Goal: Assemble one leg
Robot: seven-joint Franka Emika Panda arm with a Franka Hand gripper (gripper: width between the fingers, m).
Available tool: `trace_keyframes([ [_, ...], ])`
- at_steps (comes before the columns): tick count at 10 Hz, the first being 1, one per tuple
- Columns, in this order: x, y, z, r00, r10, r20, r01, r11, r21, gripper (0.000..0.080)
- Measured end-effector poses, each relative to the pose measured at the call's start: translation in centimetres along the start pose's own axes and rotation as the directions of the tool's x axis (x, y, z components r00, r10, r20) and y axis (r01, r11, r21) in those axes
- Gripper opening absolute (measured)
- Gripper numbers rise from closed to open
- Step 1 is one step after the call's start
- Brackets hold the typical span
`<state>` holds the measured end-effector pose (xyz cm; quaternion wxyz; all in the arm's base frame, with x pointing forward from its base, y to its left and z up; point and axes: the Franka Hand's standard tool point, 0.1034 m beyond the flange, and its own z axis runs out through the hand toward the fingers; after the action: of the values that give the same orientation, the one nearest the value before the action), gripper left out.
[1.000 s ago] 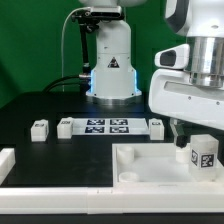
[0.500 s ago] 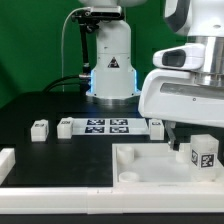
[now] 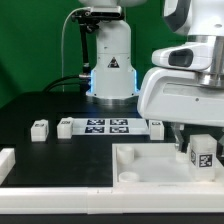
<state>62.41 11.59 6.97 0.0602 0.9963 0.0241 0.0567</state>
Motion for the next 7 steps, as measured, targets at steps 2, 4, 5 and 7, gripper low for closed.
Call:
trace_keyframes([
  [2, -0.01, 0.02, 0.01, 0.999, 0.044, 0.0, -0.044, 0.999, 0.0, 0.0294],
  [4, 0.0, 0.05, 0.02, 0.995, 0.103, 0.0, -0.103, 0.995, 0.0, 0.0294],
  [5, 0.03, -0.04, -0.02, 0.959, 0.283, -0.006, -0.283, 0.959, 0.004, 0.0294],
  [7, -0.27, 0.5, 0.11, 0.844, 0.536, -0.023, -0.537, 0.844, -0.007, 0.0294],
])
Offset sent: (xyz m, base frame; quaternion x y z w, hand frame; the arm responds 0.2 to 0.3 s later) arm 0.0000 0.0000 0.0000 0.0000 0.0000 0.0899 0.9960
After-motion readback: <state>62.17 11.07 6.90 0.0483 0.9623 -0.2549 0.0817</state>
